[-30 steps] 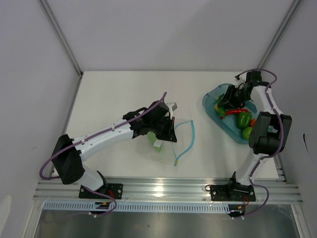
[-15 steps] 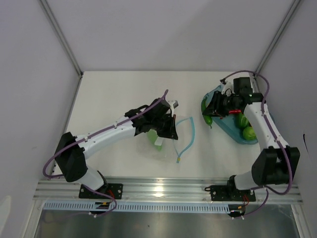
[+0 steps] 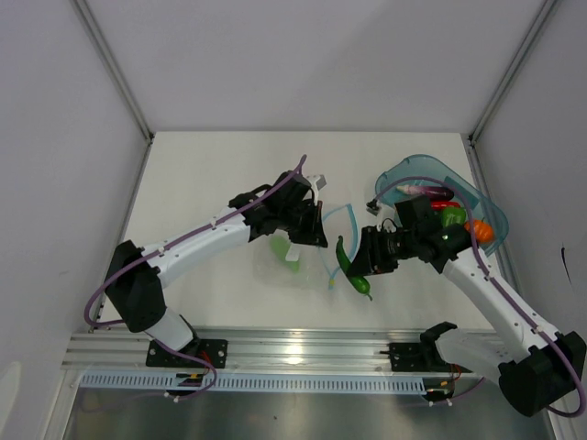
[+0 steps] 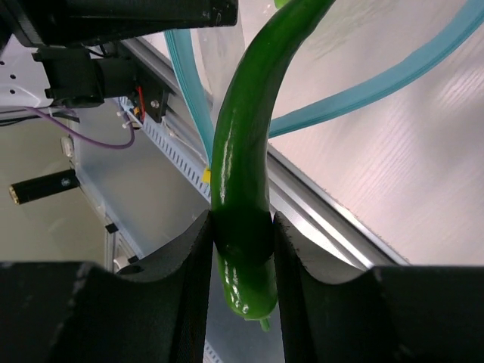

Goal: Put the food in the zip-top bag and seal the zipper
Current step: Place the fake vegetable in the zipper food storage bag.

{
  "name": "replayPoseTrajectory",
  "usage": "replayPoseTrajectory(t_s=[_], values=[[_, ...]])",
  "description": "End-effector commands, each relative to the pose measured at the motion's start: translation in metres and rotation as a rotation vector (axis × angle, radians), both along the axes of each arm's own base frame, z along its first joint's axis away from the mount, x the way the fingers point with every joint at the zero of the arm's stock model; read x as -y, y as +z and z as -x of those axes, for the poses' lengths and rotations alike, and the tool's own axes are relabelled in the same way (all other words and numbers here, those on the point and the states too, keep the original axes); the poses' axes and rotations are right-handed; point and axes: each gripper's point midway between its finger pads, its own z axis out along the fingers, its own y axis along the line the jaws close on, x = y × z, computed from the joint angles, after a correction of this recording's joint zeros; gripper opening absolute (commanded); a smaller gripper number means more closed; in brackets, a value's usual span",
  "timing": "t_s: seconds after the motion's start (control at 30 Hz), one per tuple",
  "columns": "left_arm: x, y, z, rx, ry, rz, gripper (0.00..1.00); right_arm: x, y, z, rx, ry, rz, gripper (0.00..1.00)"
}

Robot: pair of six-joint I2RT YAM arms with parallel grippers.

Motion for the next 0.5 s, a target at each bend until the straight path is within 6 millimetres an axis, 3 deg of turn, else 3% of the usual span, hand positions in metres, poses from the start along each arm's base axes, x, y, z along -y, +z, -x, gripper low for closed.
replayPoseTrajectory(t_s=[0.0,0.2,0.47], values=[[0.005,0.014,-0.001,0.021,-0.035,0.044,0.01,-0.007,0.001,0.003,-0.015,-0.014,-0.043,0.13],[0.001,0.010,0.006,0.008,-0.033,0.048,0.01,-0.021,0.001,-0.020,-0.042,-0.068,-0.083,0.14],[-0.002,0.010,0.014,-0.001,-0.036,0.074,0.01,-0.044,0.001,-0.068,-0.105,-0.214,-0.125,0.20]])
